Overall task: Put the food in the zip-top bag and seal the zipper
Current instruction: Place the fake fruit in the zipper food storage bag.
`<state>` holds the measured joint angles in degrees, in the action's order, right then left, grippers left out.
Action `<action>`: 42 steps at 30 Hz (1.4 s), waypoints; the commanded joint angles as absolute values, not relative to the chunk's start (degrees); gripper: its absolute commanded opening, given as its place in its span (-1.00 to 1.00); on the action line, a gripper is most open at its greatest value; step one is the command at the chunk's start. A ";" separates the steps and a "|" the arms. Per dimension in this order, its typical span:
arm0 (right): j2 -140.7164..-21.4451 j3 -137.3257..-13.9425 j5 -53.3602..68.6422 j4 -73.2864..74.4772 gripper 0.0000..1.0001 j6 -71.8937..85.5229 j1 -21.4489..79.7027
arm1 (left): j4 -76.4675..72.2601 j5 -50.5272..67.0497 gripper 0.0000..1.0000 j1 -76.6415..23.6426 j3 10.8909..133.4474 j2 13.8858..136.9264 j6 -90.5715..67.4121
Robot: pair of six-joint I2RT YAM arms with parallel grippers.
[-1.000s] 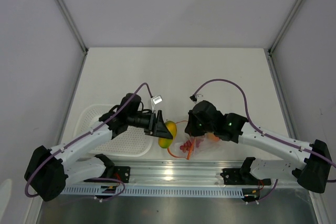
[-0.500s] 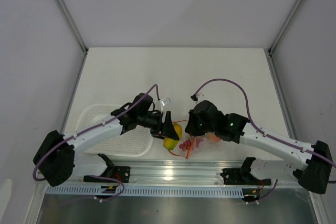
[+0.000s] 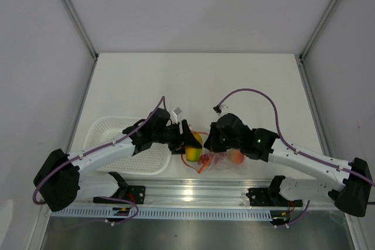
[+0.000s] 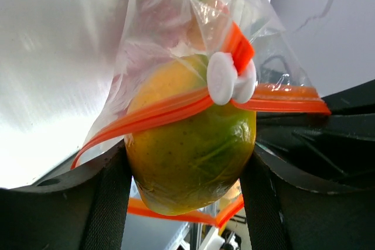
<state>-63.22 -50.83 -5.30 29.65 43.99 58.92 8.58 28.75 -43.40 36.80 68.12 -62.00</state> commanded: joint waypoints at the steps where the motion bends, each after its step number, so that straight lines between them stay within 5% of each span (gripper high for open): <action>1: -61.00 -50.28 -5.89 26.28 -1.00 46.14 59.33 | 3.80 24.44 -0.99 -44.91 36.48 66.89 -66.44; 10: -58.98 -49.48 -6.59 25.93 -1.00 46.93 59.15 | 1.85 25.31 -0.88 -46.41 36.39 68.47 -65.39; 16: -57.83 -49.22 -7.56 26.72 -1.00 46.93 59.06 | 0.35 26.81 -0.04 -46.93 36.04 68.20 -63.46; 24: -55.73 -48.52 -8.61 27.86 -1.00 47.02 58.27 | 1.14 25.14 0.30 -47.11 35.33 64.52 -60.47; 25: -55.46 -48.43 -8.53 27.95 -1.00 46.93 58.18 | 1.32 24.44 0.72 -47.11 35.16 63.99 -59.86; 28: -55.20 -48.08 -8.53 28.04 -1.00 47.11 57.83 | 2.63 23.38 0.99 -47.11 35.50 62.41 -58.80; 42: -54.23 -47.64 -8.35 28.56 -1.00 47.02 57.22 | 13.09 15.30 0.99 -47.37 35.69 52.39 -52.82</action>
<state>-55.72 -47.68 -7.25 29.15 46.52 57.52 9.41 18.98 -46.92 35.35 54.89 -55.86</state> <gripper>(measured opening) 0.002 0.994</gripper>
